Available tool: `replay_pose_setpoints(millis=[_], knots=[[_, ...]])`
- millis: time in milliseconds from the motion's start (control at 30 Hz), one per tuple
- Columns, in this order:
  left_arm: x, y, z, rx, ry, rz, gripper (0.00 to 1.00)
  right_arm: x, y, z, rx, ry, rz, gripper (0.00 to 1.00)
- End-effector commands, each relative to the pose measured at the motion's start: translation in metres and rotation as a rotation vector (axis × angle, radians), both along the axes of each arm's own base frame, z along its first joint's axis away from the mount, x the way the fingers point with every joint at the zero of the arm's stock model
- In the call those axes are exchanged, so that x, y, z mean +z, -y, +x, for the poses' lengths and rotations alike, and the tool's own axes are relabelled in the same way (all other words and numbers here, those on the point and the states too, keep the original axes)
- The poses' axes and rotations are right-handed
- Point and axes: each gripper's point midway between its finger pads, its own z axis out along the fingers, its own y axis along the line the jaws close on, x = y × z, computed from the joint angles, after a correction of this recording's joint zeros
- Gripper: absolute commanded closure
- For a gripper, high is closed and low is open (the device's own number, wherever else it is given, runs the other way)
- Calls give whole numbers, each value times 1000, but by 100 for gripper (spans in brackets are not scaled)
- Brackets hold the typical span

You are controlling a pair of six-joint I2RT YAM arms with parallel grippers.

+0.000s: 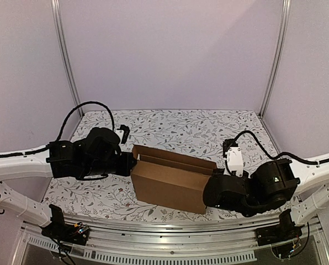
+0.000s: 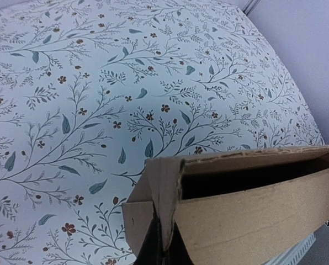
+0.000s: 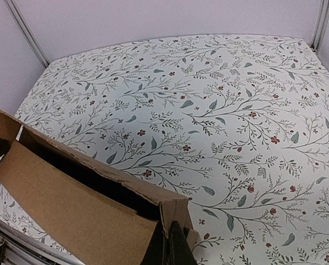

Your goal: Fold the paper box

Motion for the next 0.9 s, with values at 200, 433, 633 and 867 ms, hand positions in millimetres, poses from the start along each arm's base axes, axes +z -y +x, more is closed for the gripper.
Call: replay_pose_setpoints(millis=[200, 433, 633, 867], knots=[[-62, 4, -47, -122, -194, 101, 100, -29, -17, -23, 34, -56, -37, 100], [-69, -2, -50, -111, -202, 110, 100, -41, -18, -27, 27, -68, -64, 100], [-73, -10, -53, -95, -209, 110, 100, -50, -19, -27, 27, -72, -100, 100], [-58, -6, -52, -108, -184, 70, 73, -55, -18, -28, 27, -76, -113, 100]])
